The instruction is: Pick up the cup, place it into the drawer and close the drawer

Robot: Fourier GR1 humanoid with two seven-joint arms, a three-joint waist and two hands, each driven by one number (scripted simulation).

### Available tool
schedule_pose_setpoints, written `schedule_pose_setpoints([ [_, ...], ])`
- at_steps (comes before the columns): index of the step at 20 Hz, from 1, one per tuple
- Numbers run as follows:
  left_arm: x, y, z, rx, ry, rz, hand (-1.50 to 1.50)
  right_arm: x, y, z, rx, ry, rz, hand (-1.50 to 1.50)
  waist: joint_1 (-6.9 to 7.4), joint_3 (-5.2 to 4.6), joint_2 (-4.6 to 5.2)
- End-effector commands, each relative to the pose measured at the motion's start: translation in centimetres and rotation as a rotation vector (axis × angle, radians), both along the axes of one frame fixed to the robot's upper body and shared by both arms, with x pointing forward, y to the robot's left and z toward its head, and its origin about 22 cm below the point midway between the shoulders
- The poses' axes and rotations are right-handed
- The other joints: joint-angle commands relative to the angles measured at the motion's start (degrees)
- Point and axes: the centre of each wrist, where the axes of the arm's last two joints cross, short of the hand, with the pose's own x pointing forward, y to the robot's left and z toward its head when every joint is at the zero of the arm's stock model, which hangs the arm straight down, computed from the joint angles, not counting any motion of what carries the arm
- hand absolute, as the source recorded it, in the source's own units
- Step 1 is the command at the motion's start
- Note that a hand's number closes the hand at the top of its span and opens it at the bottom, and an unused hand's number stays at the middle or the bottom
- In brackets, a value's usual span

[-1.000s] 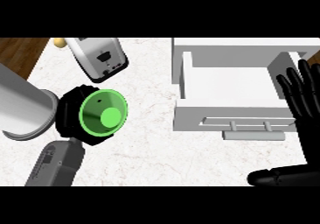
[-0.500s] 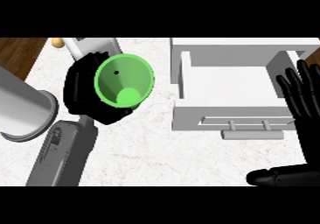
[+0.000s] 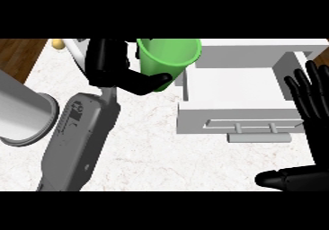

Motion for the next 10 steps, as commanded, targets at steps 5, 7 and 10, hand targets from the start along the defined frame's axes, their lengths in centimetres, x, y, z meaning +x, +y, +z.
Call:
schedule_pose_setpoints([
  [5, 2.6, -4.1, 2.9, 0.069, 0.054, -0.026, 1.50, 0.1, -0.9, 1.4, 0.004, -0.010, 0.002, -1.50, -0.41, -0.01, 0.07],
  [7, 3.0, -4.3, 2.6, 0.094, 0.068, -0.027, 1.50, 0.6, 0.1, 0.5, 0.010, 0.003, -0.014, -1.50, -0.20, -0.01, 0.08],
  [10, 2.9, -5.2, 1.1, 0.131, 0.080, -0.013, 1.50, -0.6, -0.7, -0.2, 0.012, 0.002, -0.021, -1.50, -0.37, 0.00, 0.05],
])
